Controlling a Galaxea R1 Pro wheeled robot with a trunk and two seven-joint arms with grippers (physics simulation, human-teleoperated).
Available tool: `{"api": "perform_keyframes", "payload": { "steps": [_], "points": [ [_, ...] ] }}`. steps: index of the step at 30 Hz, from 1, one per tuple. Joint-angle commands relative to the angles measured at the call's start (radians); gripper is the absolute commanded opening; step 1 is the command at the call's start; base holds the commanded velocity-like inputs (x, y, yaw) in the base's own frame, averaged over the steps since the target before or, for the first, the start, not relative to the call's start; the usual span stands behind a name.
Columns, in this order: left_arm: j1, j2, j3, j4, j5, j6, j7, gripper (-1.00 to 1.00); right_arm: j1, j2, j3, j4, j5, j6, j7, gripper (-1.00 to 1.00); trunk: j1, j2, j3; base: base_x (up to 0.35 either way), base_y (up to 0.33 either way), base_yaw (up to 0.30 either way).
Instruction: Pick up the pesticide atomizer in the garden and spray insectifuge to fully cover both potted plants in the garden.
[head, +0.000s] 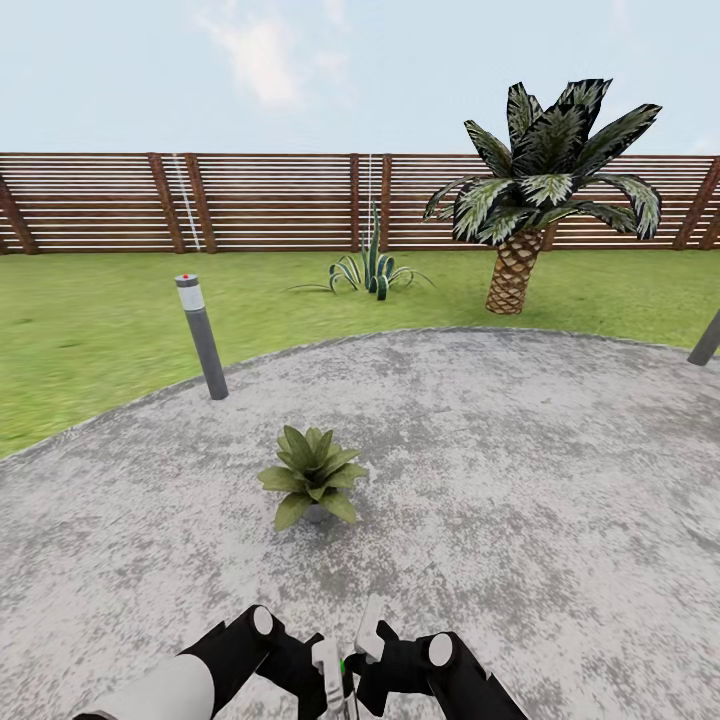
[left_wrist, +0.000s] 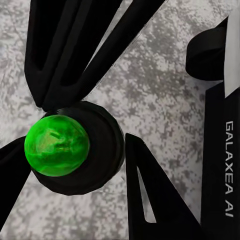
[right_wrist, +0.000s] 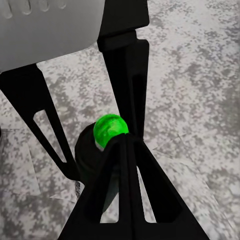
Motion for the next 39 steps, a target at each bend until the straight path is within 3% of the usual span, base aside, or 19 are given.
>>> {"api": "perform_keyframes", "payload": {
  "steps": [1, 7, 15, 26, 34, 35, 37, 38, 39],
  "points": [
    [-0.001, 0.002, 0.003, -0.001, -0.010, -0.009, -0.001, -1.00, 0.000, 0.000, -0.001, -0.001, 0.010, -0.005, 0.002, -1.00, 0.000, 0.000, -0.001, 0.000, 0.000, 0.000],
    [-0.002, 0.018, 0.000, 0.000, -0.019, -0.007, 0.001, -1.00, 0.000, 0.000, -0.001, -0.002, 0.010, -0.005, 0.002, -1.00, 0.000, 0.000, -0.001, 0.000, 0.000, 0.000],
    [-0.003, 0.152, -0.003, 0.001, -0.023, -0.005, 0.002, -1.00, 0.000, 0.000, -0.001, -0.001, 0.010, -0.004, 0.002, -1.00, 0.000, 0.000, -0.001, 0.000, 0.000, 0.000],
    [-0.005, 0.276, 0.001, 0.001, -0.023, -0.004, 0.004, -1.00, 0.000, 0.000, -0.008, 0.006, 0.013, -0.004, 0.002, -1.00, 0.000, 0.000, -0.001, 0.000, 0.000, 0.000],
    [0.001, 0.292, 0.006, 0.002, -0.015, 0.000, 0.023, -1.00, 0.000, 0.000, -0.022, 0.005, 0.015, -0.005, -0.004, -1.00, 0.000, 0.000, -0.001, 0.000, 0.000, 0.000],
    [0.001, 0.292, 0.014, 0.003, -0.012, 0.001, 0.045, -1.00, 0.000, 0.000, -0.044, 0.004, 0.015, -0.005, -0.008, -1.00, 0.000, 0.000, -0.001, 0.000, 0.000, 0.000],
    [0.002, 0.289, 0.046, 0.004, -0.001, 0.003, 0.097, -1.00, 0.000, -0.013, -0.124, 0.004, 0.015, -0.005, -0.019, -1.00, 0.000, 0.000, -0.001, 0.000, 0.000, 0.000],
    [0.003, 0.286, 0.079, 0.007, 0.007, 0.003, 0.131, -1.00, 0.000, -0.020, -0.196, 0.005, 0.015, -0.006, -0.028, -1.00, 0.000, 0.000, -0.001, 0.000, 0.000, 0.000],
    [0.004, 0.283, 0.152, 0.012, 0.022, 0.003, 0.172, -1.00, 0.000, -0.036, -0.333, 0.006, 0.017, -0.006, -0.042, -1.00, 0.000, 0.000, -0.001, 0.000, 0.000, 0.000]
  ]
}}
